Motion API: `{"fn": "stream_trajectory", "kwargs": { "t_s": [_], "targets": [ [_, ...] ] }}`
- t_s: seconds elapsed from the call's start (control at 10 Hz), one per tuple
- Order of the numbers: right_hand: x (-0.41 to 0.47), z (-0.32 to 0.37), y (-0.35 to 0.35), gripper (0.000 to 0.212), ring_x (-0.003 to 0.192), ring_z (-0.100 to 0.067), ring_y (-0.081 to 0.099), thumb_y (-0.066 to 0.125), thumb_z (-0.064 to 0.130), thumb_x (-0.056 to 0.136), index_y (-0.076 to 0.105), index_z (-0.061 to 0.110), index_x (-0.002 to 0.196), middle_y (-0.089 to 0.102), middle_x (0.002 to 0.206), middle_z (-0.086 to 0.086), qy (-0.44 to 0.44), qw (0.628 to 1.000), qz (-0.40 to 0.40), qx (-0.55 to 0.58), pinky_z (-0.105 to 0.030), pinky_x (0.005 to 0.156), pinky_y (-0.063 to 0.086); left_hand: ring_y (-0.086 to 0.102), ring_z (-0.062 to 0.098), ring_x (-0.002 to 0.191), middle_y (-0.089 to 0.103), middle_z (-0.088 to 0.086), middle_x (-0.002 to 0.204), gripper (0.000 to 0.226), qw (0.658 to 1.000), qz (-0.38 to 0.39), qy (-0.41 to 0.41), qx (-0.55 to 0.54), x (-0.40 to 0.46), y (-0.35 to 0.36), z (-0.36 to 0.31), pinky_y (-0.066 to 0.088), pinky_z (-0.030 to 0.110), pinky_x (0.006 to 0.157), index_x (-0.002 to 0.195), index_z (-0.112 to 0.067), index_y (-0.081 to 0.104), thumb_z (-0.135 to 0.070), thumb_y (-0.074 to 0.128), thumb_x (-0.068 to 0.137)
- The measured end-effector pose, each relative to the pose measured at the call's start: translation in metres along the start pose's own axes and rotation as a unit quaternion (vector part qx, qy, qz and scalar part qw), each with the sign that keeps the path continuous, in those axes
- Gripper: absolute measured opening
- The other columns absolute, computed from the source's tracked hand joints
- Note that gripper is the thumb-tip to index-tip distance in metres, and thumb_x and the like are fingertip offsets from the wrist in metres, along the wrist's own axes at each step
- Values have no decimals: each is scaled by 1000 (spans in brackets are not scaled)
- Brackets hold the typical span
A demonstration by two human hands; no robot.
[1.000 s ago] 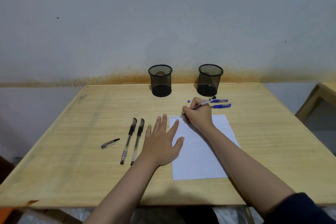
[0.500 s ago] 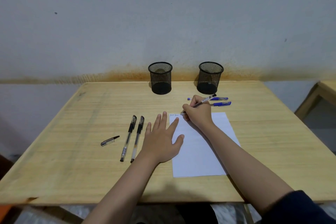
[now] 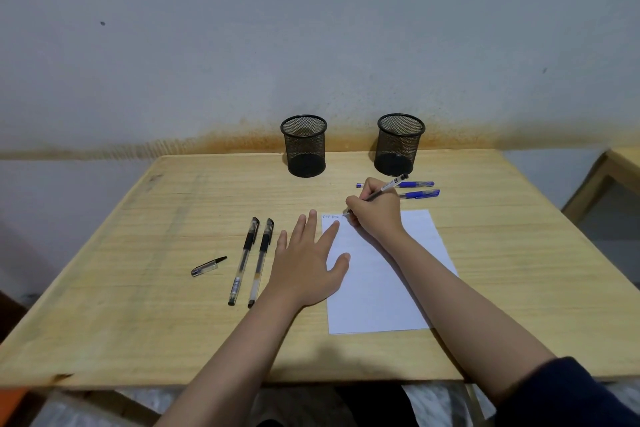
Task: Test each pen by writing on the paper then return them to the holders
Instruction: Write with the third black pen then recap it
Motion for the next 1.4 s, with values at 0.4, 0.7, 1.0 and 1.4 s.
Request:
{"fn": "stream_trajectory", "kwargs": {
  "t_s": [0.4, 0.7, 1.0, 1.4],
  "targets": [
    [-2, 1, -1, 27, 63, -43, 63, 62, -2, 78, 42, 9, 63, 47, 60, -17, -4, 1000, -13, 25, -21, 39, 48, -14, 18, 145, -11, -1, 159, 62, 1000, -8, 1, 4, 1, 1, 0, -5, 47, 115, 147, -39, 5, -57, 26, 91],
    [0, 0, 0, 32, 59, -34, 57, 60, -5, 76, 38, 11, 60, 39, 56, -11, 4, 999, -17, 27, -20, 38, 43, -13, 17, 145, -10, -1, 159, 62, 1000, -9, 0, 2, 0, 0, 0, -4, 47, 116, 147, -38, 6, -57, 26, 92],
    [0, -2, -3, 34, 54, -24, 48, 59, -6, 77, 36, 11, 59, 36, 56, -10, -4, 1000, -24, 7, -16, 36, 40, -13, 17, 145, -9, -1, 159, 62, 1000, -10, 1, 1, 0, 1, 0, -4, 47, 117, 147, -38, 6, -57, 26, 91],
    [-3, -2, -8, 26, 54, -24, 62, 62, 3, 82, 46, 12, 64, 52, 57, -10, 58, 983, -97, 141, -30, 51, 53, -13, 17, 145, -9, -1, 159, 61, 1000, -6, 2, -9, -2, -1, 0, -5, 46, 116, 147, -37, 8, -56, 27, 92]
  ]
}}
Point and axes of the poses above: each hand's wrist, its own x-axis towards the middle knuckle, its own y-axis out of the palm, z = x × y, the point moved 1 cm from there along x, towards the middle knuckle
